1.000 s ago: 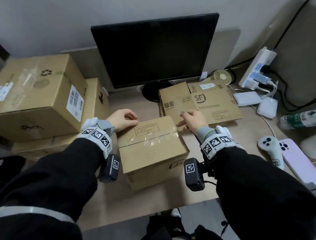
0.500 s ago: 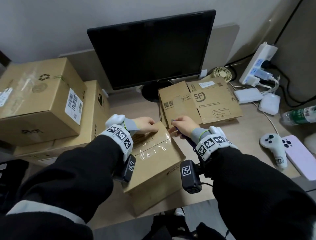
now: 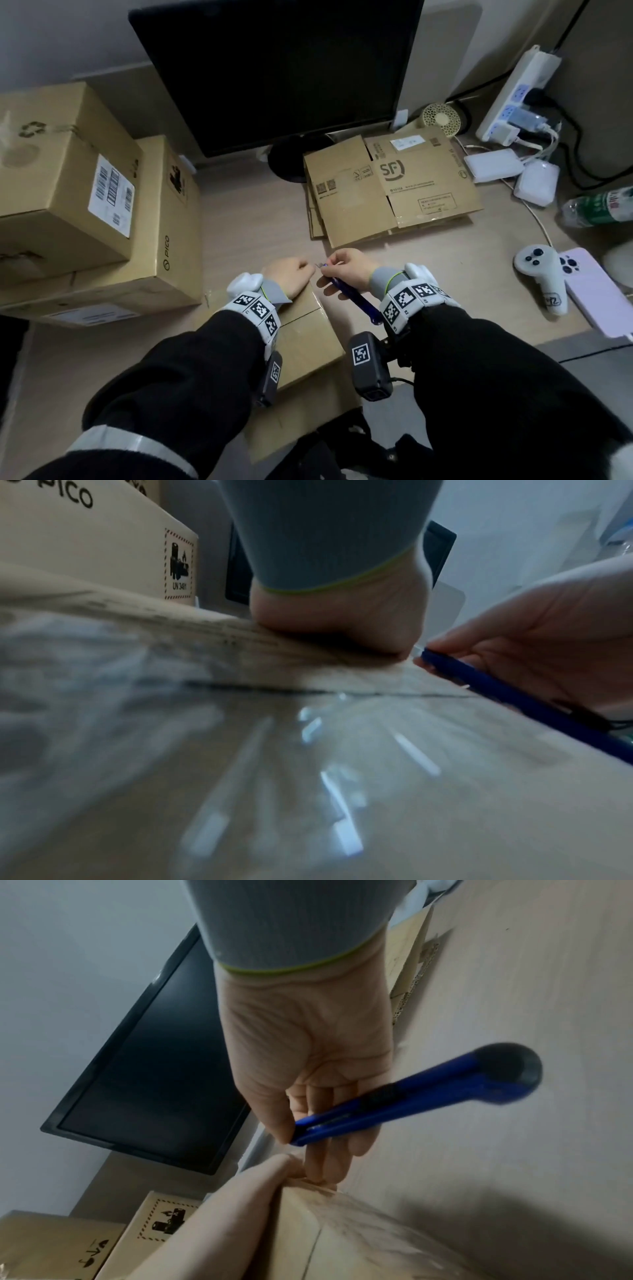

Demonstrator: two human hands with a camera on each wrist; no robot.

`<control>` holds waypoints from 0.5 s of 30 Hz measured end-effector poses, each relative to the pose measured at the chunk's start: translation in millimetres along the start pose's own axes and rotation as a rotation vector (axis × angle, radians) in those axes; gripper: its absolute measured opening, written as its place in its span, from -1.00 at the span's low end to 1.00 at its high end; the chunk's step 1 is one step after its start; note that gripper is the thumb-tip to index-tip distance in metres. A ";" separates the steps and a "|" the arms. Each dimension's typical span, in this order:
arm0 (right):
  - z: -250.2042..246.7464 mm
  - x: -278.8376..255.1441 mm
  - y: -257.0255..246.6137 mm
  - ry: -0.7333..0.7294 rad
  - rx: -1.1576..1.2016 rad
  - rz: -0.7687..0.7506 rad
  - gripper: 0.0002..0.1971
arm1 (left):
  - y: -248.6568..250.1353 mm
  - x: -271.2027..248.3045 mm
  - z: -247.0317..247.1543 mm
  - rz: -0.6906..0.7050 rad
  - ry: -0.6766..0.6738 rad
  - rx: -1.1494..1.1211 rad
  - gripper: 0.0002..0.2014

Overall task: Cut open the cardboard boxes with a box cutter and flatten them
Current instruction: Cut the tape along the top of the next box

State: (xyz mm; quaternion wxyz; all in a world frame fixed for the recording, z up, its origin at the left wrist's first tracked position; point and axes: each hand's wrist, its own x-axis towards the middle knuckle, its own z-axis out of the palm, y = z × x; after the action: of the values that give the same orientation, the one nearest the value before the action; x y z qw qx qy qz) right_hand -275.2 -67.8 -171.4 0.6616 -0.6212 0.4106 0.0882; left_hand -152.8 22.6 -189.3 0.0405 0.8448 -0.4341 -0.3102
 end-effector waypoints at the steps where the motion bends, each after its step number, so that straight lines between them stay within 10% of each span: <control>1: 0.2 2.1 4.3 -0.002 -0.011 0.004 -0.83 | -1.5 1.8 0.3 0.003 0.008 -0.009 -0.66; 15: 8.3 7.2 7.3 0.017 -0.082 -0.048 -0.84 | -10.6 23.0 -4.9 -0.117 0.171 -0.109 -0.59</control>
State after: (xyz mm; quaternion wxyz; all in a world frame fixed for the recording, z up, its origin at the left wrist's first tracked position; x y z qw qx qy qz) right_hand -271.6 -61.6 -182.5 0.6340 -0.6583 0.3972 0.0835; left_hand -132.7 10.7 -200.2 0.1050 0.8887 -0.3616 -0.2617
